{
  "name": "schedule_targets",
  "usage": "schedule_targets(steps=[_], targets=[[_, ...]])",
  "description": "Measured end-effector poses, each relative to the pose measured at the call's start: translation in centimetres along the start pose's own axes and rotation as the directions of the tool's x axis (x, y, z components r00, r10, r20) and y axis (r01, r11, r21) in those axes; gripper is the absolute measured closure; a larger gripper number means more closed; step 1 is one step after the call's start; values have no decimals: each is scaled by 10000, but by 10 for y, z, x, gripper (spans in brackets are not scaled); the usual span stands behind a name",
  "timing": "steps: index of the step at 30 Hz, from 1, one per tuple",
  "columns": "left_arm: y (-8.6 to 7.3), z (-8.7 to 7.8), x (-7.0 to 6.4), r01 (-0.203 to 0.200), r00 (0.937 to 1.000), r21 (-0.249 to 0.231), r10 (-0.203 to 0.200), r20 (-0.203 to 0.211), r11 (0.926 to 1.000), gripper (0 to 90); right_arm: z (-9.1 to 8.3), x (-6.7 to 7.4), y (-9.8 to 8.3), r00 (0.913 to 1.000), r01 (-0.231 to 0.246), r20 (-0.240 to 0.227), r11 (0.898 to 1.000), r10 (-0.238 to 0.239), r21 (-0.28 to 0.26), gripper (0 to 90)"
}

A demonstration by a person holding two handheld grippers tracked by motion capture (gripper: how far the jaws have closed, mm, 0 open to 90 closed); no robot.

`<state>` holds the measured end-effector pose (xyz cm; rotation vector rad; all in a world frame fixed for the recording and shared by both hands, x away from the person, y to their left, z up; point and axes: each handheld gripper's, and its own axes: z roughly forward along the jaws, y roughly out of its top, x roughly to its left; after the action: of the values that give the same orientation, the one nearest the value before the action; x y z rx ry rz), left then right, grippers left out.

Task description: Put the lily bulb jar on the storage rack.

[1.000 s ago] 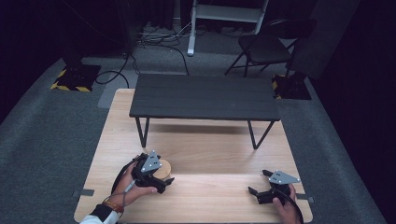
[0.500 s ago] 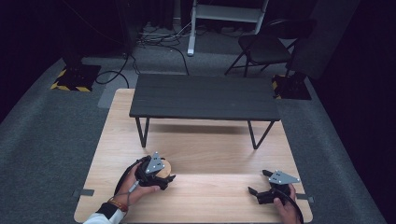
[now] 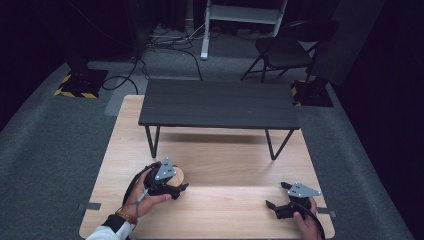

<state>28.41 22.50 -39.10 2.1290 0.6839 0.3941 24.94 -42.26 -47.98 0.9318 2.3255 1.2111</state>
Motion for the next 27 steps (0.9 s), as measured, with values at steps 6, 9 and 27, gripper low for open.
schedule_targets(steps=[6, 9, 27], targets=[[44, -14, 7, -264, 9993, -453, 276, 265, 9986, 243, 0, 0, 0, 10000, 1, 0, 10000, -1, 0, 0], [69, -18, 11, -416, 9982, -613, 442, 410, 9973, 243, 0, 0, 0, 10000, 6, -5, 10000, -6, 1, 0], [204, 1, 20, -1708, 9768, -1071, 1826, 1120, 9795, 243, -1, -2, -1, 9999, 86, -143, 10000, -85, 5, 0]])
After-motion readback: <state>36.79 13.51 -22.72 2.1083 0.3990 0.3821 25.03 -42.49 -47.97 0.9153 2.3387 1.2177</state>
